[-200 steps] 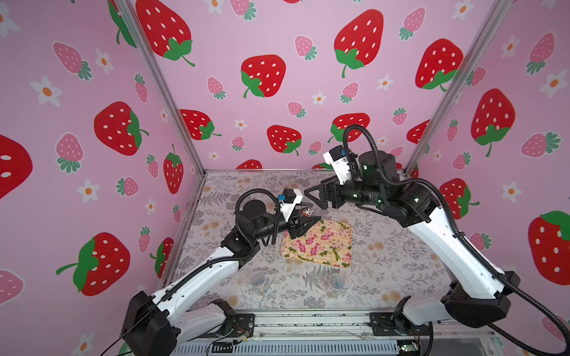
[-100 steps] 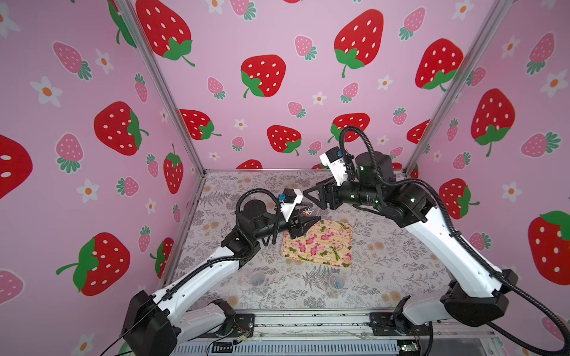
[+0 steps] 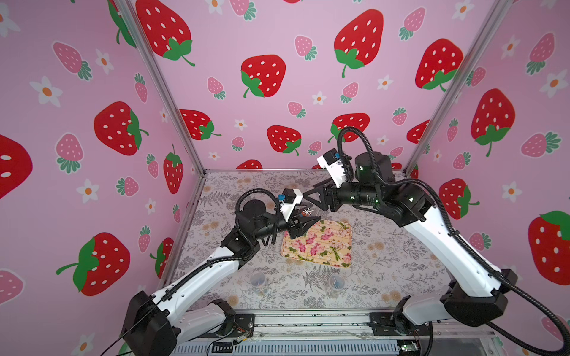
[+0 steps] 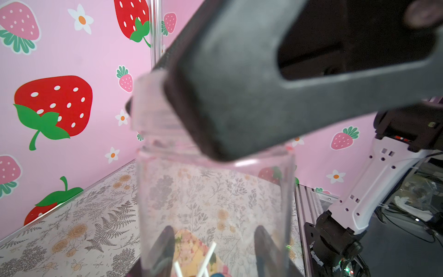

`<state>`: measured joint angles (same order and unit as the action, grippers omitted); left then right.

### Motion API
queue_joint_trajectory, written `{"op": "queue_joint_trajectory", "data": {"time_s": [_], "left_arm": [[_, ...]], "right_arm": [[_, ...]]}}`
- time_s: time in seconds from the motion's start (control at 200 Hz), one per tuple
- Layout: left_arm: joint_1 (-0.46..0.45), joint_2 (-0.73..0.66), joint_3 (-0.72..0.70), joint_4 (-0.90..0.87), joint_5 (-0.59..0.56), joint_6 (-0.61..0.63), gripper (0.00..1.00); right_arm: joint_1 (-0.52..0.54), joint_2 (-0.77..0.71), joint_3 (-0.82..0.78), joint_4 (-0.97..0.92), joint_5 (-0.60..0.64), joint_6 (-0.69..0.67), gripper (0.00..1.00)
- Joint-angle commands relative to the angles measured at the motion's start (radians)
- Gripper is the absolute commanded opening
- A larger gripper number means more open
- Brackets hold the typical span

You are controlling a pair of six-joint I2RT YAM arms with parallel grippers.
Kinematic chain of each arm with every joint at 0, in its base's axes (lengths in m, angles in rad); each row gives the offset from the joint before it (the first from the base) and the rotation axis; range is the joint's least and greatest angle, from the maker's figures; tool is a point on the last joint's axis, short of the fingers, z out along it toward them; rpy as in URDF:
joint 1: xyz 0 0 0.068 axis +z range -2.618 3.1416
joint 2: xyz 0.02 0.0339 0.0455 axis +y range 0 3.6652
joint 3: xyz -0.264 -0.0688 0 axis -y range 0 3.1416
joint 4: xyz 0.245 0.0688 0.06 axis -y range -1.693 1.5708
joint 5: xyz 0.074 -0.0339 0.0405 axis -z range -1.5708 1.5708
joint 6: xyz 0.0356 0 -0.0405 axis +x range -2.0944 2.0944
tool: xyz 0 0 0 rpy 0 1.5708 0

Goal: Pour the candies out of the jar
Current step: Unscrew the lid from the jar.

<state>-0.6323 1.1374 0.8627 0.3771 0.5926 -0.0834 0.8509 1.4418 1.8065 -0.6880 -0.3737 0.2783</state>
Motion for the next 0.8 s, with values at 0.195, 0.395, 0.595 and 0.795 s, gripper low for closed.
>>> {"op": "queue_joint_trajectory", "data": {"time_s": [0.195,0.395,0.595,0.795], "left_arm": [[-0.004,-0.027,0.071,-0.02,0.215,-0.073,0.46],[-0.004,-0.031,0.077,-0.023,0.269,-0.101,0.47],[-0.003,-0.031,0.087,-0.041,0.28,-0.1,0.47],[-0.004,-0.032,0.083,-0.034,0.249,-0.088,0.46]], "right_arm": [[-0.167,-0.002,0.046,0.167,-0.553,-0.301,0.44],[-0.222,0.038,0.094,0.232,-0.762,-0.364,0.43],[-0.222,0.086,0.166,0.205,-0.822,-0.405,0.45],[-0.2,0.091,0.145,0.185,-0.807,-0.42,0.47]]}}
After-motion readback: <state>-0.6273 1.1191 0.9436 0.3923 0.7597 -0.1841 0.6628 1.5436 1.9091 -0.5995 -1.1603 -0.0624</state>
